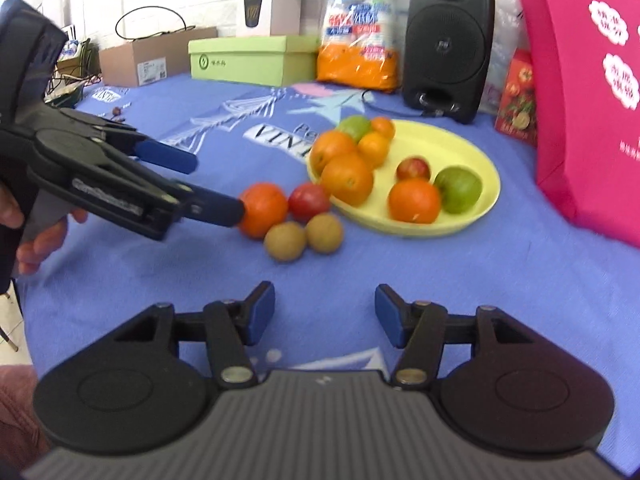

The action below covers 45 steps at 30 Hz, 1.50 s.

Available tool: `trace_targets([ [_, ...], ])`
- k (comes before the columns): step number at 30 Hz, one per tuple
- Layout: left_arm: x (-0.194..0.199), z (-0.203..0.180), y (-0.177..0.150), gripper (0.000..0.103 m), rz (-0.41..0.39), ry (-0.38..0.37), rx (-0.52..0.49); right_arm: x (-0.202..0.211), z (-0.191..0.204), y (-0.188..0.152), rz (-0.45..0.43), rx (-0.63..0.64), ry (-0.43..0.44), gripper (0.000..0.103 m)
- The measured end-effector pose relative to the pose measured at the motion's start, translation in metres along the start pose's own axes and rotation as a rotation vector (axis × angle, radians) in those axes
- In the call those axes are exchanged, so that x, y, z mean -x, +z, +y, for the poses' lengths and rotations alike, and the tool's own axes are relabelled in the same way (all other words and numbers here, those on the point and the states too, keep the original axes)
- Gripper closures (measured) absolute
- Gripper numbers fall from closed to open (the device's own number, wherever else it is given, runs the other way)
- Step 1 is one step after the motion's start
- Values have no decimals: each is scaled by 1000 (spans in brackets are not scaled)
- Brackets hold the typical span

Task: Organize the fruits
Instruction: 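Withdraw both open grippers from the plate toward the loose fruit, then grasp a large orange with the left gripper while the right gripper grasps a brown kiwi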

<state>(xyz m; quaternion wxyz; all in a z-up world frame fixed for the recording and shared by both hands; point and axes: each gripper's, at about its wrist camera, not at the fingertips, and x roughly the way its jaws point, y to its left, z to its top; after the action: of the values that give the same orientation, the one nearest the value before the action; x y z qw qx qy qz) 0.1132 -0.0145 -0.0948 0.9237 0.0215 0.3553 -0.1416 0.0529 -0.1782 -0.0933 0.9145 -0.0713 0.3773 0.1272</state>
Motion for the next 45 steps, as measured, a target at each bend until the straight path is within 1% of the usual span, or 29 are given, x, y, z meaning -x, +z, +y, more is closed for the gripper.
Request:
trace_targets([
  [1,-4,-2,-1,14,6,-3,-1,1,1,-2,-6,-7,0,43],
  [6,-16,-11,0,13,0,13,-36,-2,0,-1,-9,-7,-1,40],
  [10,-25,-15,4,14,-3,26,-41,-6,-1,0,-14,-7,1,39],
  [12,-28,-16,6,17,-7,21,-40,-8,-3,0,-13,-10,5,37],
  [14,-30,-15,8,32,-15,1,-40,-10,-5,1,-12,-11,7,36],
  [15,-30,-13,9,36,-17,-12,-36,-11,-5,2,-11,-11,8,36],
  [17,-28,-9,10,57,-21,-54,-27,-13,-4,4,-9,-7,6,36],
  [19,-27,-3,10,58,-14,-81,-4,-15,-3,6,-6,0,4,36],
  [26,-15,12,1,59,-12,-37,-8,-25,4,16,-6,19,1,38],
  [27,-13,15,0,59,-13,-36,-2,-25,3,17,-4,15,2,40],
  [28,-12,17,-1,59,-14,-33,1,-25,3,18,-4,9,0,48],
  [30,-10,21,-3,59,-18,-35,7,-26,2,20,4,4,19,56],
  [33,-11,21,-2,58,-20,-34,12,-29,6,23,13,31,23,57],
  [38,-17,21,4,58,-14,-33,14,-39,4,32,17,20,16,57],
  [42,-22,22,7,58,-14,-39,17,-36,3,32,22,40,30,57],
  [45,-24,20,6,58,-18,-37,9,-29,-1,26,26,42,-1,57],
])
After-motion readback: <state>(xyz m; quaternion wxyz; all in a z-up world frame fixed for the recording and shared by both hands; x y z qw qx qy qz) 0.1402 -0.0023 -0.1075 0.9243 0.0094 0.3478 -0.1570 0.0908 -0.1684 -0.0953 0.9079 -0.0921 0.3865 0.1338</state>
